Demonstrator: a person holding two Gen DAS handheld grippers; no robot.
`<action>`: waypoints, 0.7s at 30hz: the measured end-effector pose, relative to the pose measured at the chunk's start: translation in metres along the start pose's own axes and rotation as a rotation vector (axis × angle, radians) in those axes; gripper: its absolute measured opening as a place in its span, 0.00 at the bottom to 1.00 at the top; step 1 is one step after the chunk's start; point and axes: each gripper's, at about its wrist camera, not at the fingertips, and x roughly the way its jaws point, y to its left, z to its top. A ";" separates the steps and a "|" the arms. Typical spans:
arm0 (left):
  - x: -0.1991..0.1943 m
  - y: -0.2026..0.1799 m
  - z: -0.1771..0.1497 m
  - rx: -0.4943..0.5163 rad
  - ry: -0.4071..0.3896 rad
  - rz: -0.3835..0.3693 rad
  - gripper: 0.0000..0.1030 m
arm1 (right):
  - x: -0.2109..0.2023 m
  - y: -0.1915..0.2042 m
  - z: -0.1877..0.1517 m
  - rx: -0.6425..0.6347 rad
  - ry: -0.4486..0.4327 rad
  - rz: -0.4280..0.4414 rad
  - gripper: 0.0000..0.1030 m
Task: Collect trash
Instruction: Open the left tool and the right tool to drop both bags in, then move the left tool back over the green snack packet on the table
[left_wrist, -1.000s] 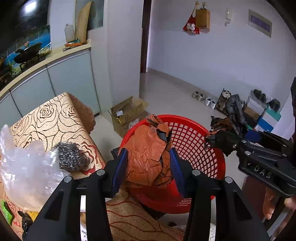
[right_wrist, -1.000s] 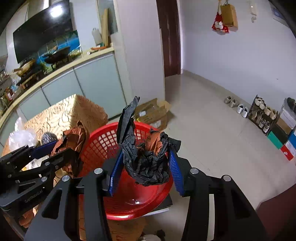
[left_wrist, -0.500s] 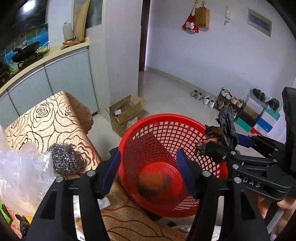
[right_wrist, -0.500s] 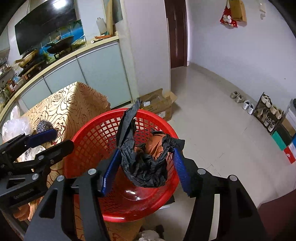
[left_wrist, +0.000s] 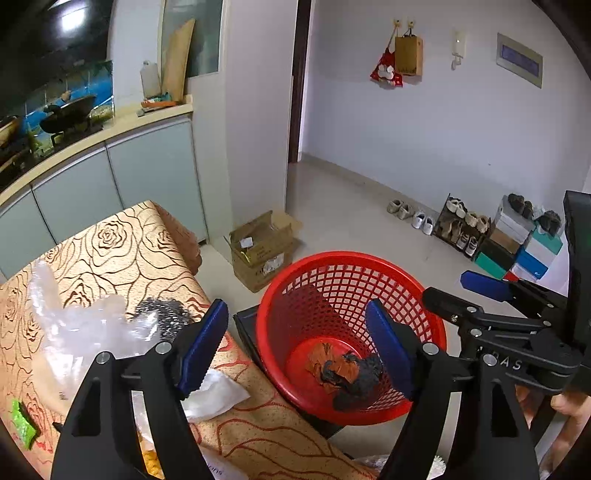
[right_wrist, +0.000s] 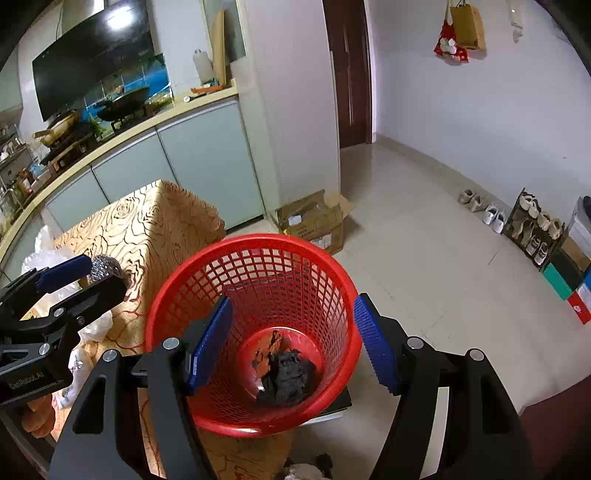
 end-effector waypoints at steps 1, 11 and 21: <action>-0.003 0.001 0.000 -0.001 -0.005 0.003 0.73 | -0.003 0.000 0.000 0.001 -0.007 -0.005 0.64; -0.037 0.009 -0.004 -0.030 -0.053 0.030 0.76 | -0.033 0.005 -0.005 0.014 -0.056 -0.025 0.64; -0.083 0.037 -0.017 -0.076 -0.112 0.105 0.80 | -0.066 0.039 -0.011 -0.012 -0.123 0.015 0.71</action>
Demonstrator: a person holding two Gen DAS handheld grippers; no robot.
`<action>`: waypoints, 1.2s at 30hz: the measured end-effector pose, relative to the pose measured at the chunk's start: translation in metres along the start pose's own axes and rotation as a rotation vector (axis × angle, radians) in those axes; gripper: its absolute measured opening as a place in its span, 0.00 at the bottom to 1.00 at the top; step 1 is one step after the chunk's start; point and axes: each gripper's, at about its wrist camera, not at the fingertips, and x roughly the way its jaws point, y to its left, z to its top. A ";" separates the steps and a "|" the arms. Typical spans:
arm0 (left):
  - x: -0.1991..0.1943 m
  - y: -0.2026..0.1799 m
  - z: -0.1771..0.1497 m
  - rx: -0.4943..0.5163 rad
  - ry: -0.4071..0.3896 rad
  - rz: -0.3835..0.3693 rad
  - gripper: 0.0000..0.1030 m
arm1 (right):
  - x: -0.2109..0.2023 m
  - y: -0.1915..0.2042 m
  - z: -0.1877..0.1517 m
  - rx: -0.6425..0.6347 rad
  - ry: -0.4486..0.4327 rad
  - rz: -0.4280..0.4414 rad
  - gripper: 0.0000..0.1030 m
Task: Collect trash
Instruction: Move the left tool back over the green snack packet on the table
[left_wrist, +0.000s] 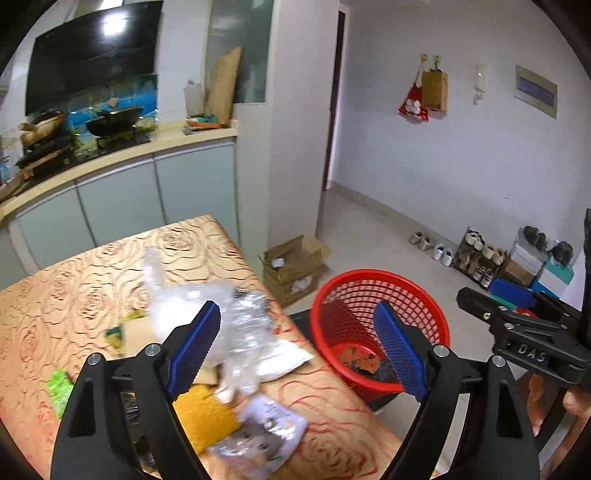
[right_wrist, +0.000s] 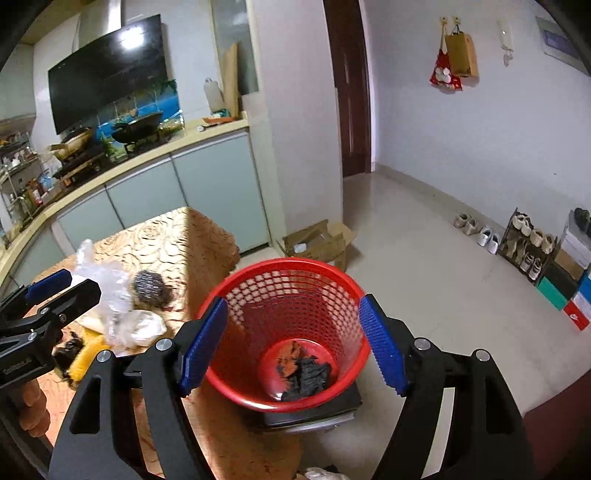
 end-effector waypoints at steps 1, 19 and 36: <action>-0.005 0.004 -0.001 0.000 -0.006 0.013 0.81 | -0.003 0.004 0.000 -0.001 -0.006 0.005 0.72; -0.085 0.114 -0.036 -0.128 -0.057 0.255 0.83 | -0.031 0.069 -0.008 -0.075 -0.032 0.114 0.73; -0.099 0.214 -0.094 -0.163 0.052 0.407 0.88 | -0.030 0.111 -0.010 -0.138 -0.018 0.174 0.74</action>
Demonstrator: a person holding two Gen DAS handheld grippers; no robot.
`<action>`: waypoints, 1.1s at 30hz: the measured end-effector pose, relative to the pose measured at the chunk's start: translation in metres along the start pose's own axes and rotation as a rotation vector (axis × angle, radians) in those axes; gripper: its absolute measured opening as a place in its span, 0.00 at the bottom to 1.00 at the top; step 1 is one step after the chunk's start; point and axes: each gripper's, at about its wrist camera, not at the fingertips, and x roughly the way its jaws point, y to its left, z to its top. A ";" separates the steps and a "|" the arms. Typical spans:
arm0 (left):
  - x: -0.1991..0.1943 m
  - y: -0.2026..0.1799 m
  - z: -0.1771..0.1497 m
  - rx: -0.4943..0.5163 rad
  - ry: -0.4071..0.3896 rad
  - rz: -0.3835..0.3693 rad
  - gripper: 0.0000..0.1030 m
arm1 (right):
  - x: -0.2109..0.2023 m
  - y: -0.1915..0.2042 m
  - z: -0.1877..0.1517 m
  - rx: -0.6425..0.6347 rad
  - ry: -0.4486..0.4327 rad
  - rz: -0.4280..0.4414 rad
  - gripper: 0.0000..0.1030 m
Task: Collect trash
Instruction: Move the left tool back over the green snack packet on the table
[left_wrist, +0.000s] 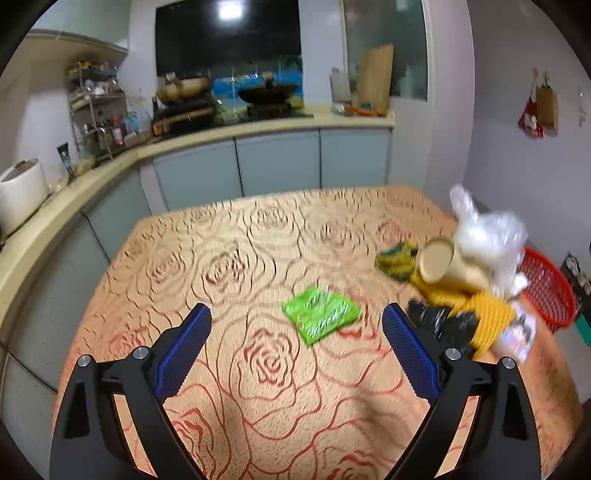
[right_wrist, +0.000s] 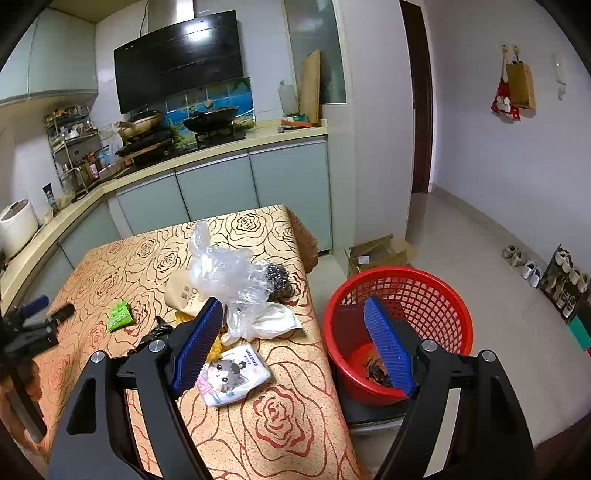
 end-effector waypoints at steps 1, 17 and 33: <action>0.006 0.002 -0.003 -0.001 0.021 -0.013 0.88 | 0.001 0.002 0.000 -0.002 0.001 0.000 0.74; 0.088 -0.011 -0.004 0.077 0.159 -0.098 0.88 | 0.018 0.008 0.007 -0.011 0.029 -0.014 0.74; 0.116 -0.016 0.000 0.093 0.231 -0.138 0.53 | 0.037 0.011 0.007 -0.014 0.057 -0.016 0.74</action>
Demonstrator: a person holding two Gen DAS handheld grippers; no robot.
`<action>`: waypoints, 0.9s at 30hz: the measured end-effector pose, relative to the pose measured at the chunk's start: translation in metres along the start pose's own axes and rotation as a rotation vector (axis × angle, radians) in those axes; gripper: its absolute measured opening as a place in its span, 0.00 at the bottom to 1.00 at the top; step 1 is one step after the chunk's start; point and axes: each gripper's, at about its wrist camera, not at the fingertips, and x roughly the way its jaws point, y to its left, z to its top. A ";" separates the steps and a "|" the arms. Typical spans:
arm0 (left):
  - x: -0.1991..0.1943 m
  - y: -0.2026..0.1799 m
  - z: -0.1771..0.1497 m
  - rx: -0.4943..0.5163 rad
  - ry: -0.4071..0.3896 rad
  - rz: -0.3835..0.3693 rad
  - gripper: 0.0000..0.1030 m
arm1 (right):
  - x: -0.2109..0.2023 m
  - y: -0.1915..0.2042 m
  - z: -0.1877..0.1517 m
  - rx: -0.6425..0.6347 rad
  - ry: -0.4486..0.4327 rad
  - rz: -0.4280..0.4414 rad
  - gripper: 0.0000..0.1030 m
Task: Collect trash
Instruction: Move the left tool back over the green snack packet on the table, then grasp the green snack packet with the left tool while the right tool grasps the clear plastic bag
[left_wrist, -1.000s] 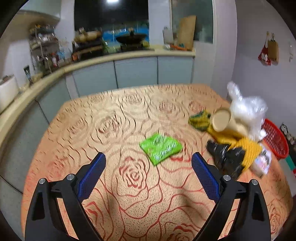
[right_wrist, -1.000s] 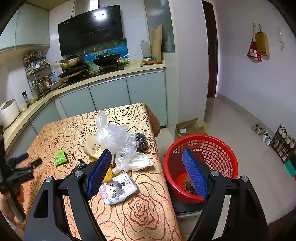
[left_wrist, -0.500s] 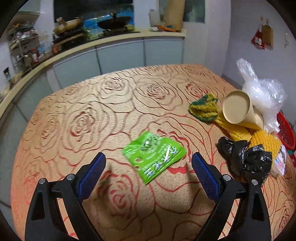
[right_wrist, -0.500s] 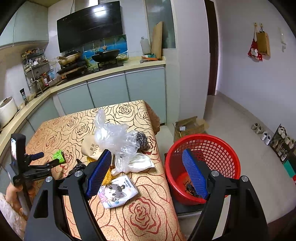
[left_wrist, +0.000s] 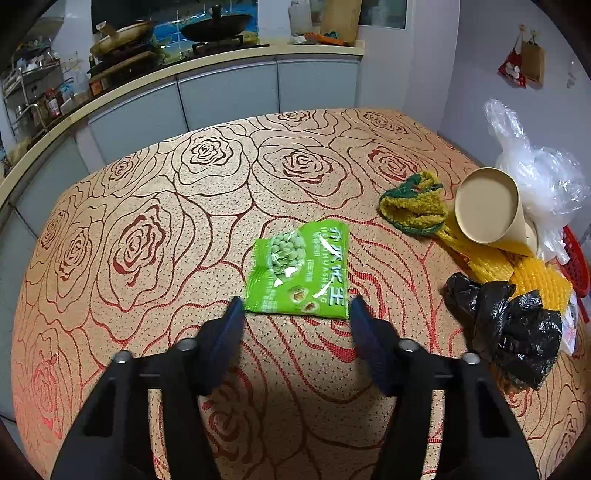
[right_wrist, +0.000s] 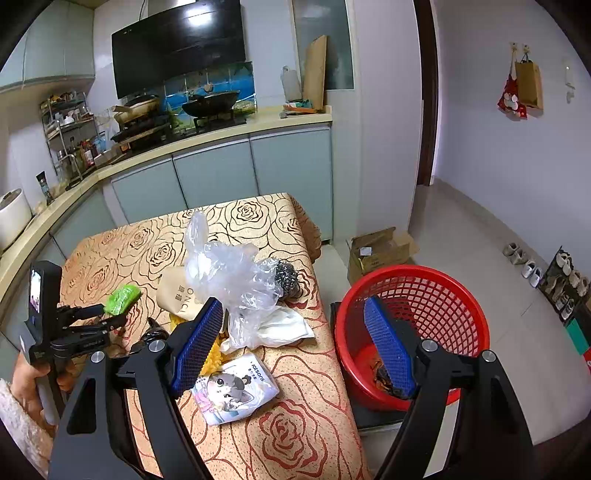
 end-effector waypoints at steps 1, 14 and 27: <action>0.000 -0.001 0.000 0.004 0.000 0.001 0.53 | 0.001 0.000 0.000 0.001 0.002 0.001 0.74; -0.013 -0.008 0.010 0.026 -0.054 -0.004 0.70 | 0.005 -0.004 0.001 0.017 0.014 -0.003 0.74; 0.018 -0.010 0.023 0.019 0.015 -0.018 0.65 | 0.008 -0.001 0.006 -0.005 0.008 -0.010 0.74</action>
